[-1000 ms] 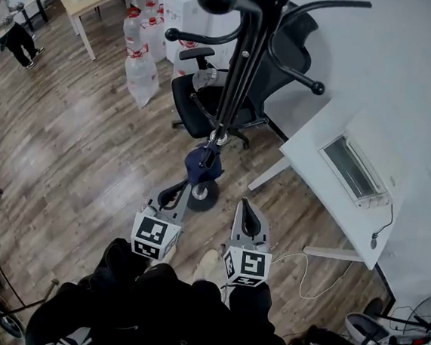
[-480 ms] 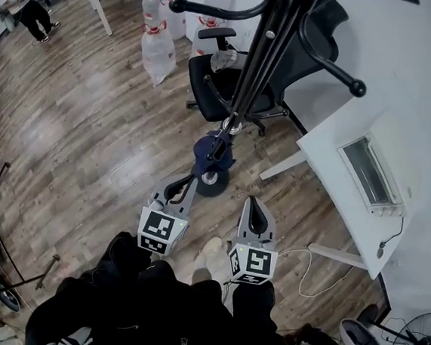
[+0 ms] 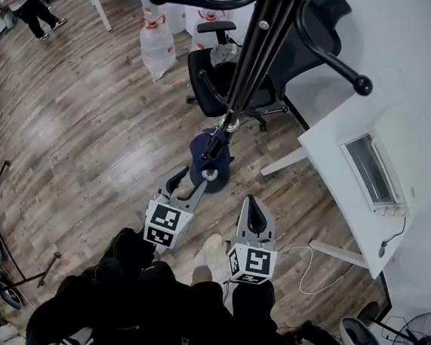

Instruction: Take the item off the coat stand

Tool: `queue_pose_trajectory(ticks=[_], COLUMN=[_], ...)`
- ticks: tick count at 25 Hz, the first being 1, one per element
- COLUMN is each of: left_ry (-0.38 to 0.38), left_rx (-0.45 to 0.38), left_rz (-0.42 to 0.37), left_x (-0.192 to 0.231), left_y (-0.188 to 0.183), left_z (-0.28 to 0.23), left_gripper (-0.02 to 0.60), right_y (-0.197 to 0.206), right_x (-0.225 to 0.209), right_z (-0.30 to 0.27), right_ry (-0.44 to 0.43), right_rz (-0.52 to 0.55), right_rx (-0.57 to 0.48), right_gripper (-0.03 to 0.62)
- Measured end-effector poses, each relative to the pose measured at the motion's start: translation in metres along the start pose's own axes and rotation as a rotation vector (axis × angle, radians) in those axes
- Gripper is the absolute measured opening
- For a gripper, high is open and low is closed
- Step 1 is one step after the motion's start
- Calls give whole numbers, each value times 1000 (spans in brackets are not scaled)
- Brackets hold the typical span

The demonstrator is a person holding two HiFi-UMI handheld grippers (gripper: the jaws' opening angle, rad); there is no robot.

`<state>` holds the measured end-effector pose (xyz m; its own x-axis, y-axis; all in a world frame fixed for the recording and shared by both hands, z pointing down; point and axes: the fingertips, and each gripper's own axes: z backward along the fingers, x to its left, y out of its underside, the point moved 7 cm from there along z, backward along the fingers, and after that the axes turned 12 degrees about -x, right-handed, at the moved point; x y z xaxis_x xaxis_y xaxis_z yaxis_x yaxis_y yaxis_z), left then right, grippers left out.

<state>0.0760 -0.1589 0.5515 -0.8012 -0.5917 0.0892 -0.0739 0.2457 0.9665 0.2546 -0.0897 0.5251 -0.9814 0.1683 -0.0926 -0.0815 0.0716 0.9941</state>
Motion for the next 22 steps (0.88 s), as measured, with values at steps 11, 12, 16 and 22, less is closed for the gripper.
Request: queue_pose_trajectory(ticks=[11,12,16,22], left_ry=[-28,-32,-43,-79], left_rx=[22,22,26,16], left_rz=[3,2,-4,-7], left_x=[9,10,10,11], left_y=[11,12,8,5], left_z=[-27,-29,-31,-30], left_gripper=[216,216,154,63], right_y=[12,13,12,10], right_x=[-6,-6,-8,-11], right_z=[-4,-5,-3,2], right_ry=[-7,-8,-2,4], right_rz=[5,7,10,17], right_rx=[35,36,39,38], right_gripper=[16,17,15,16])
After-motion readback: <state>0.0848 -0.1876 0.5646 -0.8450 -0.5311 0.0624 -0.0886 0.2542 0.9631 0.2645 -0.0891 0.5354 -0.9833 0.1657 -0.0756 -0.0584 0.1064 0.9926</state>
